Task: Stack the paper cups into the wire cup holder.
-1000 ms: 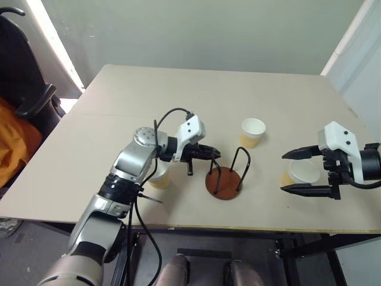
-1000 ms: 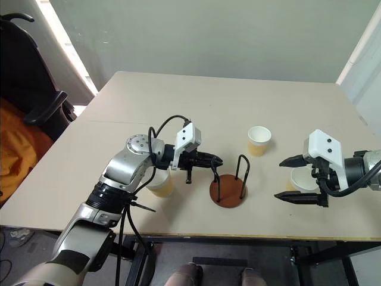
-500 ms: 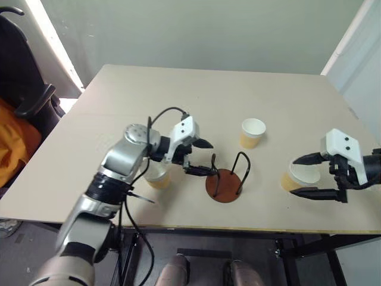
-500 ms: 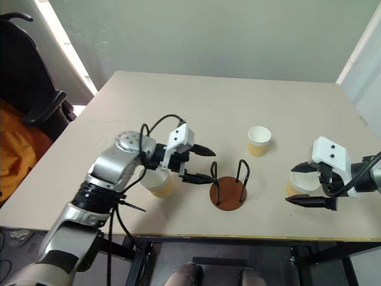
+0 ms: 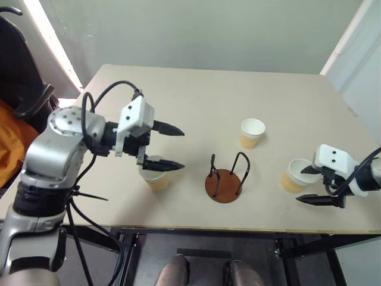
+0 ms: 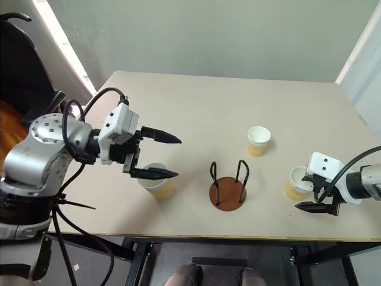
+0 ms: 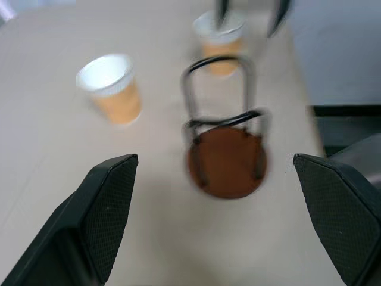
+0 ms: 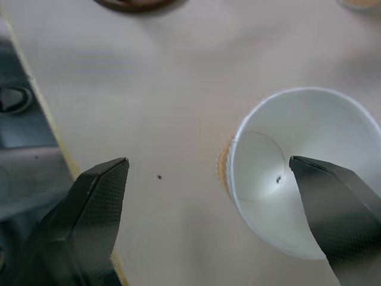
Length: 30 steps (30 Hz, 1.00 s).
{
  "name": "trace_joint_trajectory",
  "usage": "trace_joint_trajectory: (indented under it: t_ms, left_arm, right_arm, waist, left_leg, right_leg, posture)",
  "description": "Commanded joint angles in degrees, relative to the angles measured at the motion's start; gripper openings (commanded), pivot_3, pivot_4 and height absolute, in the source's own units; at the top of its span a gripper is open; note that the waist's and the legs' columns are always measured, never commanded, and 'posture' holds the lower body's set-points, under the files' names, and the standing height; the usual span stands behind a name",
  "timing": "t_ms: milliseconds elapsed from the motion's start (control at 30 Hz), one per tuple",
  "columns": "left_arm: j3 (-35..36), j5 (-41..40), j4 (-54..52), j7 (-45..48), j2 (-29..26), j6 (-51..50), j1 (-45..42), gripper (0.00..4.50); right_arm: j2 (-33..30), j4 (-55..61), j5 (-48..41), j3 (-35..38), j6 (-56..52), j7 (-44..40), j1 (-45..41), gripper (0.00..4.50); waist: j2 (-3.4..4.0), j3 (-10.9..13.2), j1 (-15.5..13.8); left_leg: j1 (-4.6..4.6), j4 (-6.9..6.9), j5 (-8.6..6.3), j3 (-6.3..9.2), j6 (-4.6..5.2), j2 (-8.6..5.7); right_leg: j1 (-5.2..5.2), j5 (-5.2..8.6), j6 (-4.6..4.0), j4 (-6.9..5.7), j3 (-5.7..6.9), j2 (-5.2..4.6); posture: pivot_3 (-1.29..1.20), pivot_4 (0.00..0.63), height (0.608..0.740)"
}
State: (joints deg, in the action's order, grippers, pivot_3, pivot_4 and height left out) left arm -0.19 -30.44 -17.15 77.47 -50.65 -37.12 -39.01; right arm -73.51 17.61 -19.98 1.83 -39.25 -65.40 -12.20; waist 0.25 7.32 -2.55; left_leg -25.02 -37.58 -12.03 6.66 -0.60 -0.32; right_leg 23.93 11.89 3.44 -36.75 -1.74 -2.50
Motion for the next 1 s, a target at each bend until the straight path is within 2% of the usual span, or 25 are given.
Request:
trace_joint_trajectory:
  t_ms: [33,133,267,500,567,700,833,1000]
  left_arm:
    - [3.0,-3.6,-5.6,-3.0,-1.4,-3.6,2.2,4.49]
    - [4.0,-4.1,-6.6,-5.6,-2.2,-4.5,3.4,4.50]
    - [4.5,-4.7,-7.0,-8.1,-2.8,-5.1,3.7,4.50]
    - [4.8,-4.7,-6.3,-10.5,-4.0,-5.2,4.0,4.50]
    - [4.9,-4.5,-5.9,-10.7,-4.5,-5.0,3.9,4.50]
    - [4.9,-4.3,-5.0,-10.8,-5.3,-4.3,4.0,4.50]
    - [4.2,-3.7,-3.9,-10.2,-5.6,-3.4,4.0,4.50]
    - [3.6,-3.4,-3.5,-10.2,-5.6,-2.9,3.5,4.50]
  right_arm:
    - [0.8,-0.3,1.9,-0.9,-0.3,1.7,-1.8,4.50]
    - [1.9,-1.0,3.0,-2.3,-0.5,2.2,-3.2,3.86]
    - [2.9,-1.6,3.4,-4.0,-0.2,1.2,-5.4,2.47]
    - [2.1,0.2,1.8,-4.3,1.5,-4.4,-8.8,0.03]
    - [1.4,2.6,-1.9,-1.9,1.0,-7.8,-13.0,0.03]
    - [3.0,0.4,-6.0,-1.5,3.4,-13.2,-28.3,0.03]
    - [8.0,-3.7,-5.8,-6.8,7.8,-19.5,-43.2,0.03]
    - [14.7,-7.6,-5.0,-14.0,11.8,-26.5,-53.6,0.03]
  waist:
    - [0.00,0.0,0.0]
    - [0.00,0.0,0.1]
    - [0.00,0.0,0.2]
    - [0.00,0.0,0.2]
    - [0.03,0.0,0.4]
    - [0.04,0.0,0.8]
    - [-0.03,0.0,1.2]
    - [0.00,0.0,1.4]
  left_leg:
    - [0.00,0.00,0.00,0.00,-0.01,0.01]
    - [0.07,0.01,-0.01,0.00,-0.04,0.08]
    - [0.10,0.03,-0.01,0.00,-0.08,0.12]
    - [0.09,0.04,-0.05,0.00,-0.15,0.12]
    - [0.10,0.07,-0.08,0.00,-0.19,0.12]
    - [0.09,0.26,-0.06,-0.07,-0.25,0.11]
    - [0.16,0.41,-0.04,0.04,-0.27,0.17]
    - [0.13,0.53,-0.02,0.16,-0.31,0.20]
  right_leg:
    - [0.00,0.01,-0.02,-0.02,0.00,-0.01]
    - [0.01,0.06,-0.14,-0.08,0.03,0.00]
    - [0.01,0.28,-0.64,-0.09,0.07,0.02]
    - [0.03,0.27,-0.74,-0.08,0.07,0.02]
    - [0.04,0.28,-0.76,-0.09,0.09,0.02]
    - [0.18,0.34,-0.86,-0.09,0.06,0.04]
    - [0.21,0.42,-1.02,-0.11,0.12,0.08]
    - [0.33,0.47,-1.24,-0.22,0.26,0.10]
  posture:
    - [0.00,0.150,0.740]
    - [0.00,0.150,0.740]
    - [0.00,0.150,0.740]
    - [0.00,0.150,0.740]
    - [0.00,0.150,0.740]
    - [0.00,0.150,0.740]
    - [0.00,0.150,0.740]
    - [0.00,0.150,0.740]
